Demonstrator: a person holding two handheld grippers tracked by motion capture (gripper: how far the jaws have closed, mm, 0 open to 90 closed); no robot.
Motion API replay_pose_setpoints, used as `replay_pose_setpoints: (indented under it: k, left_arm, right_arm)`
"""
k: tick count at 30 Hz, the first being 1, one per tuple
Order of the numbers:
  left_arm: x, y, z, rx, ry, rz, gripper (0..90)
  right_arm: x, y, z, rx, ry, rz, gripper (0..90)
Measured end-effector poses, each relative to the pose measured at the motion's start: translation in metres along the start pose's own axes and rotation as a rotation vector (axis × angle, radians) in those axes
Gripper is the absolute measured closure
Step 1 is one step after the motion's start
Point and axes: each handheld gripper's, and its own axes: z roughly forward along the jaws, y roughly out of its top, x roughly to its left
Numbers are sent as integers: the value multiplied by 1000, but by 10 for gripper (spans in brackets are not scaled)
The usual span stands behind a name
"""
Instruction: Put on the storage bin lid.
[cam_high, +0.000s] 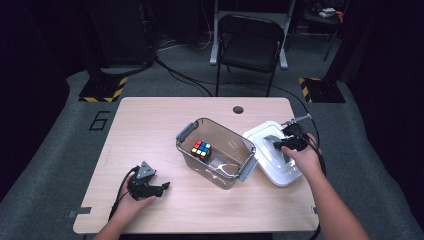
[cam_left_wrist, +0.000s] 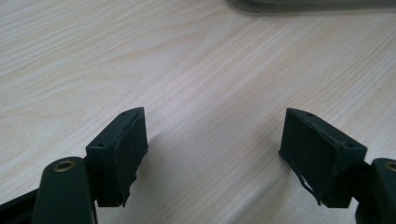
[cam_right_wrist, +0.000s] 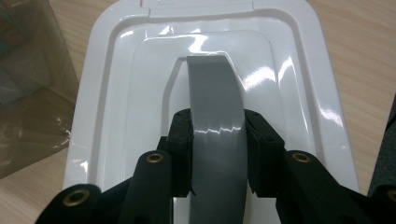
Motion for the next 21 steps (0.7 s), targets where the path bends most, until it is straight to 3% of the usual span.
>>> replay_pose_setpoints:
  k: [9,21]
  left_arm:
    - [0,0,0,-3,0,-1,229]
    - [0,0,0,-2,0,0,229]
  right_arm:
    - [-2,13,-16,-12,-11,-28,667]
    - [-3,25,-29,-20,-26,-30,668]
